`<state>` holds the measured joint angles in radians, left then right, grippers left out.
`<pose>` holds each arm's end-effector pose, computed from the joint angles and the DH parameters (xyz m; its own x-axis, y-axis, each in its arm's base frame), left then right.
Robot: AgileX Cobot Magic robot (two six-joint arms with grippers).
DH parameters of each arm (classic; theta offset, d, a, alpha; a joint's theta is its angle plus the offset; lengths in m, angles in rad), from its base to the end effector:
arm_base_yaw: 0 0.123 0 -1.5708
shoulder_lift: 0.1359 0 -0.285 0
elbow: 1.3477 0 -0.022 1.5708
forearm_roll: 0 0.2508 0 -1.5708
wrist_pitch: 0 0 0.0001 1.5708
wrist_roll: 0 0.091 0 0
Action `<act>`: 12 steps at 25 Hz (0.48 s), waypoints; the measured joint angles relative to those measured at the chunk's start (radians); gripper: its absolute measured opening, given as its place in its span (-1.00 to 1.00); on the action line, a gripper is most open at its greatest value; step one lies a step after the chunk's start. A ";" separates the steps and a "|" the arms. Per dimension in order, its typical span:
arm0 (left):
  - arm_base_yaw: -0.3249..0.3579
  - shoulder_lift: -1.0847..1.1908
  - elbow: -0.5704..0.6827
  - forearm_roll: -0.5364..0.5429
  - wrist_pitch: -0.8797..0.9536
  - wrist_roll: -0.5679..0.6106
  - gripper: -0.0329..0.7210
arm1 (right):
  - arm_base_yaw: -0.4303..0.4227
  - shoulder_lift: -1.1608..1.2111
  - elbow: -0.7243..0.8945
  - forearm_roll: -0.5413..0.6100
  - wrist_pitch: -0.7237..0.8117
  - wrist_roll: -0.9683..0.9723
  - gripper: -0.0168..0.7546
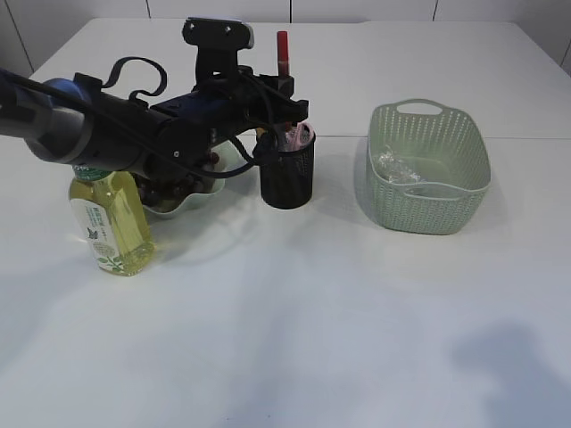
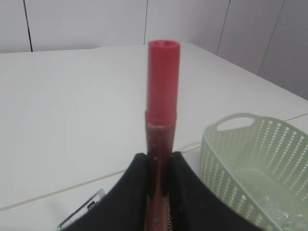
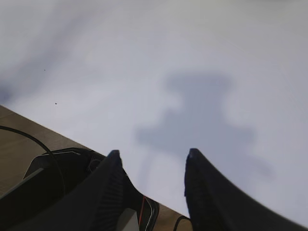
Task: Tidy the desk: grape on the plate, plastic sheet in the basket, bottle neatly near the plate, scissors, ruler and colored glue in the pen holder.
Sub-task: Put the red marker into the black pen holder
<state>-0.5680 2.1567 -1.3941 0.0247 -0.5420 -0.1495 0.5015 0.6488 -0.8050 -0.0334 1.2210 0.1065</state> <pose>0.4107 -0.2635 0.1851 -0.1815 -0.0360 -0.9827 0.5297 0.8384 -0.1285 0.0778 0.0394 0.3307 -0.7678 -0.3128 -0.5591 -0.3940 0.9187 0.0272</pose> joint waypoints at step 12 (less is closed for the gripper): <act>0.000 0.000 0.000 -0.007 -0.016 0.000 -0.58 | 0.000 0.000 0.000 -0.002 -0.008 -0.002 -0.06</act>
<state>-0.5680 2.1567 -1.3941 0.0173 -0.5581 -0.1495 0.5015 0.6488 -0.8050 -0.0350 1.2133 0.1049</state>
